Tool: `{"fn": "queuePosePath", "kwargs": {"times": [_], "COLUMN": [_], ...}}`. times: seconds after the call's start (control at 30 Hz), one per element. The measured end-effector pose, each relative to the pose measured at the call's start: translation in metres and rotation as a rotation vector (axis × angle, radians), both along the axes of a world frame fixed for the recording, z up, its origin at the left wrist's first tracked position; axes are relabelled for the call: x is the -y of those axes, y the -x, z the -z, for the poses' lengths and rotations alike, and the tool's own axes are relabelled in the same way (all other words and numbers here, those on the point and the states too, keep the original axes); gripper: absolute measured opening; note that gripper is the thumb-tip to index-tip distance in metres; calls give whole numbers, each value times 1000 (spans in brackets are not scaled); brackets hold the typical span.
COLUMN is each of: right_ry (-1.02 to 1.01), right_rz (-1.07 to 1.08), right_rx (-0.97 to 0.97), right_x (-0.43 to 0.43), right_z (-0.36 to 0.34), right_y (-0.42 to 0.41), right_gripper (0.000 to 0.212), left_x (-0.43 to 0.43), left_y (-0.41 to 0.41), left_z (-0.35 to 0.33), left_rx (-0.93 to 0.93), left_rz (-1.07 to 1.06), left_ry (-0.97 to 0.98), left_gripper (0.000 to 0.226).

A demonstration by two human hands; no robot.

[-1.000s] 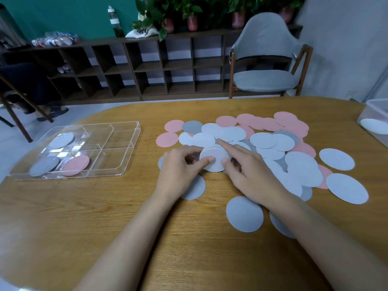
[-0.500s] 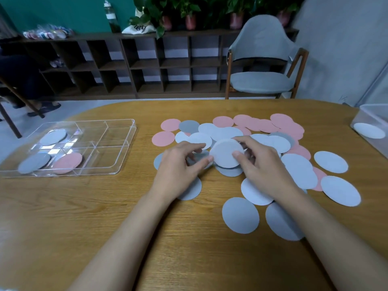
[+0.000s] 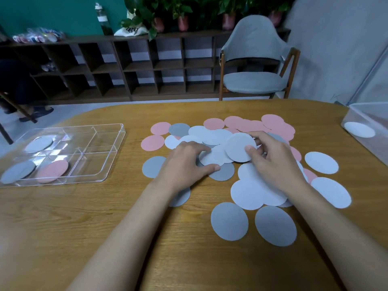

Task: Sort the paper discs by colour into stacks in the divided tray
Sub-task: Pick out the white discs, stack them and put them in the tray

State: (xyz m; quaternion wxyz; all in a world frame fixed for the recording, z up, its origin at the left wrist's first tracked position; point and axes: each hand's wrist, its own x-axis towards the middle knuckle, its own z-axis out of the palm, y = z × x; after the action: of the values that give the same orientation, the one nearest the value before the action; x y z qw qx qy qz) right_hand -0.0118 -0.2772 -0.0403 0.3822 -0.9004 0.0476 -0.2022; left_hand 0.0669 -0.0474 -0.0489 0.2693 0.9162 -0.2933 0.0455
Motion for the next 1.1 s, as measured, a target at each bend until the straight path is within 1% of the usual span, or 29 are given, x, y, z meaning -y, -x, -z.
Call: {"fn": "queuePosePath", "kwargs": {"times": [0.17, 0.23, 0.33, 0.37, 0.47, 0.53, 0.63, 0.7, 0.8, 0.87, 1.0, 1.1], "right_ry": [-21, -36, -47, -54, -62, -59, -58, -72, -80, -95, -101, -125], "right_rz": [51, 64, 69, 61, 36, 25, 19, 10, -16, -48, -111, -163], "right_rx": [10, 18, 17, 14, 13, 15, 16, 16, 8, 9, 19, 15], "right_x": [2, 1, 1, 1, 0, -1, -3, -5, -6, -6, -9, -13], "right_z": [0, 0, 0, 0, 1, 1, 0, 0, 1, 1, 3, 3], "right_y": [-1, -1, -1, -1, 0, 0, 2, 3, 2, 2, 4, 4], "right_gripper": [32, 32, 33, 33, 34, 34, 35, 35, 34, 34, 43, 46], "left_x": [1, 0, -4, -6, -10, -12, -12, -10, -9, -10, -8, -2], "left_y": [-2, -2, -1, -1, -1, 3, 13, 20, 24, 23, 24, 27], "left_z": [7, 7, 6, 7, 9, 8, 2, -4, -8, -9, -10, -7], "left_rx": [27, 67, 155, 178, 231, 275, 386, 421, 406, 375, 237, 87], "left_rz": [2, 24, 86, 106, 146, 166, 185, 184, 166, 148, 63, 17], "left_ry": [96, 60, -20, -41, -102, -111, -49, -1, 109, 212, 416, 496], "left_gripper": [48, 43, 29, 28, 38, 41, 32, 25, 11, 6, 10, 25]}}
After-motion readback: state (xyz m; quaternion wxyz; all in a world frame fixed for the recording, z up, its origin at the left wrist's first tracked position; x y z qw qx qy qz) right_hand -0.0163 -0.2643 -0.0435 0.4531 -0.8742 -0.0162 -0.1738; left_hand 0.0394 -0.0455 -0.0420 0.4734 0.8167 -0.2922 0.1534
